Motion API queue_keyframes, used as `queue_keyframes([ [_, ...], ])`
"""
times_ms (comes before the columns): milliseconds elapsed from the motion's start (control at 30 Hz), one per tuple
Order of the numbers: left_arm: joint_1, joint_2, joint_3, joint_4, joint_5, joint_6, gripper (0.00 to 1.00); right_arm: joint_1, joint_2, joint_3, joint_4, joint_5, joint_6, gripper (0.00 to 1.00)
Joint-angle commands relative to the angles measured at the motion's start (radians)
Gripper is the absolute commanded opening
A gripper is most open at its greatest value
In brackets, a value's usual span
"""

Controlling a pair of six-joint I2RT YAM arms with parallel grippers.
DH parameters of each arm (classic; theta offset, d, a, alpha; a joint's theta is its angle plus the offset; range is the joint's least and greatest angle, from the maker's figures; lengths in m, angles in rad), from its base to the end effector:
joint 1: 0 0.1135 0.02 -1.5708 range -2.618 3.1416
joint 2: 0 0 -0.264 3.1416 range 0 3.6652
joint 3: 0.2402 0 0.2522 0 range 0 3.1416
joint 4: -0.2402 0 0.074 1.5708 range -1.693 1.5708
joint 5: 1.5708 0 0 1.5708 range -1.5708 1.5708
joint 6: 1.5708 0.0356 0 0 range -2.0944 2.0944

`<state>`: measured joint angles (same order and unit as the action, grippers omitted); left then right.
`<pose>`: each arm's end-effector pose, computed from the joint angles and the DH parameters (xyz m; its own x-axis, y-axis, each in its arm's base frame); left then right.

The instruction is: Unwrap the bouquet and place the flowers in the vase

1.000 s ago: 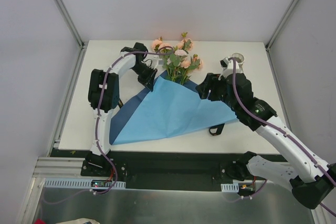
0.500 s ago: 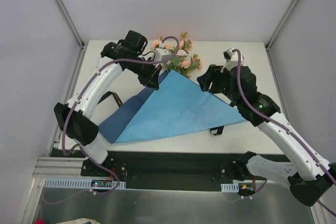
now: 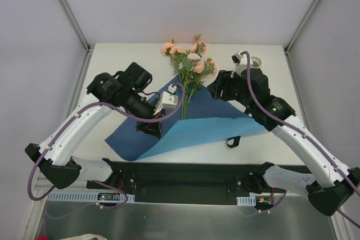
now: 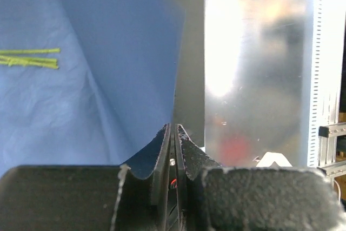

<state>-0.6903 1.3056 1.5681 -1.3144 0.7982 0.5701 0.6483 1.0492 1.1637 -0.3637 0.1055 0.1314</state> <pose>0.1540 -0.1603 0.4039 -0.1760 0.6339 -0.7531 0.9661 -0.0357 -0.2558 0.1864 0.1365 0.4030 -0.2629 -0.0357 -0.9642 -0.4889 0.8665 0.1012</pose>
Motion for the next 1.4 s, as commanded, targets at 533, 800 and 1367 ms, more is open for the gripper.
queue_keyframes([
  [533, -0.071, -0.008, 0.225, -0.086, -0.143, 0.07, 0.36, 0.359, -0.126, -0.162, -0.279, -0.171, 0.0, 0.45],
  [800, 0.158, 0.03, 0.09, 0.171, -0.313, -0.105, 0.51, 0.418, -0.092, -0.031, -0.452, 0.164, 0.004, 0.68],
  [1367, 0.368, 0.288, -0.313, 0.44, -0.587, -0.197, 0.57, 0.039, 0.707, 0.382, -0.133, 0.046, -0.013, 0.57],
])
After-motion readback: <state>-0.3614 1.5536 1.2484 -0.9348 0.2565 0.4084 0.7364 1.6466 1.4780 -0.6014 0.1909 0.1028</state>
